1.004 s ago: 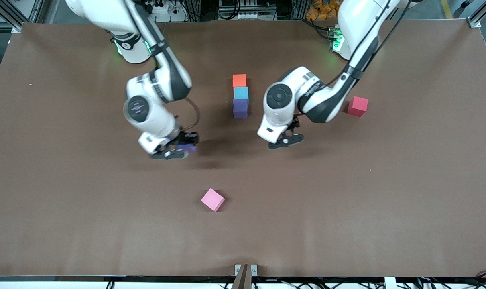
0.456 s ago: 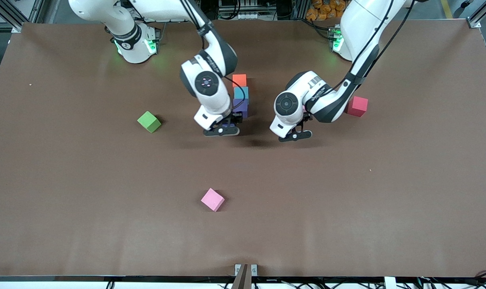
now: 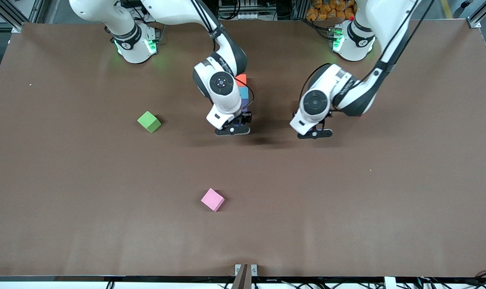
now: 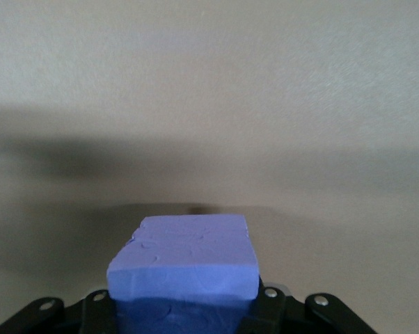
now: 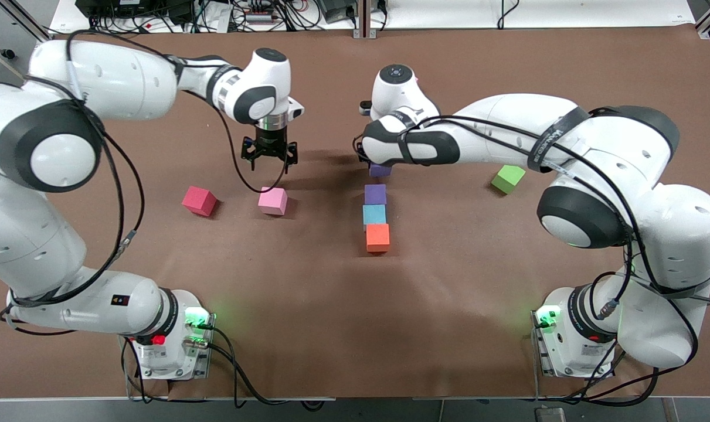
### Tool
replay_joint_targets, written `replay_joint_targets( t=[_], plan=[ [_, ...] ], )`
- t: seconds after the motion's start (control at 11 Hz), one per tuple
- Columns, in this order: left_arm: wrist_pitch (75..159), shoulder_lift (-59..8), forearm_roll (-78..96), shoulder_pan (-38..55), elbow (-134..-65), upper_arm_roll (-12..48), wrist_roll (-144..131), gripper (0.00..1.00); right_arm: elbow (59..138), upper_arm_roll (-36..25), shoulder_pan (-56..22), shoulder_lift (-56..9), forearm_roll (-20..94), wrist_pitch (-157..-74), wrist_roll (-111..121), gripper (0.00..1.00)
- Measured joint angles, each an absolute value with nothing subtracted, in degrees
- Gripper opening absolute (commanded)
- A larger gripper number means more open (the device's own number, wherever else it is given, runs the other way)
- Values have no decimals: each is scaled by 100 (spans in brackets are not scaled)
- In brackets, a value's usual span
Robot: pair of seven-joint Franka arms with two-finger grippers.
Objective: Arrange blocks into number 1
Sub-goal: 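Grasp the light pink block with the left gripper while the right gripper releases, then carry the light pink block toward the orange block while the right gripper retracts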
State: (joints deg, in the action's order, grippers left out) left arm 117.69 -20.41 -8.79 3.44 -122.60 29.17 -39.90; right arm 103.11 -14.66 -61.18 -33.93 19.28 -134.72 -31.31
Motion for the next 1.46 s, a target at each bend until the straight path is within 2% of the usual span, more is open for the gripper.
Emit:
replay_joint_targets(
  t=[0.27, 0.37, 0.46, 0.55, 1.0, 1.1, 1.19, 1.46],
  plan=[
    [11769, -2120, -659, 233, -12478, 3133, -3955, 100, 10310, -1461, -6319, -3517, 1933, -13488, -3211, 59],
    [11769, -2150, -597, 237, -12503, 3187, -3955, 100, 10309, -1460, -6375, -3545, 1934, -13490, -3256, 63],
    [11769, -2164, -544, 247, -12535, 3223, -3955, 100, 10309, -1459, -6416, -3576, 1934, -13494, -3320, 78],
    [11769, -2176, -534, 252, -12583, 3254, -3955, 100, 10309, -1459, -6440, -3608, 1935, -13506, -3332, 100],
    [11777, -2450, -533, 251, -12651, 3272, -3955, 100, 10214, -1521, -6340, -3561, 1939, -13545, -3369, 100],
    [11778, -2482, -533, 247, -12648, 3271, -3955, 34, 10218, -1543, -6167, -3413, 1939, -13537, -3368, 100],
    [11779, -2494, -533, 246, -12644, 3271, -3954, 0, 10251, -1552, -5951, -3220, 1939, -13503, -3363, 100],
    [11774, -2490, -527, 224, -12608, 3270, -3738, 0, 10375, -1533, -5061, -2465, 1925, -12902, -3065, 100]
  ],
)
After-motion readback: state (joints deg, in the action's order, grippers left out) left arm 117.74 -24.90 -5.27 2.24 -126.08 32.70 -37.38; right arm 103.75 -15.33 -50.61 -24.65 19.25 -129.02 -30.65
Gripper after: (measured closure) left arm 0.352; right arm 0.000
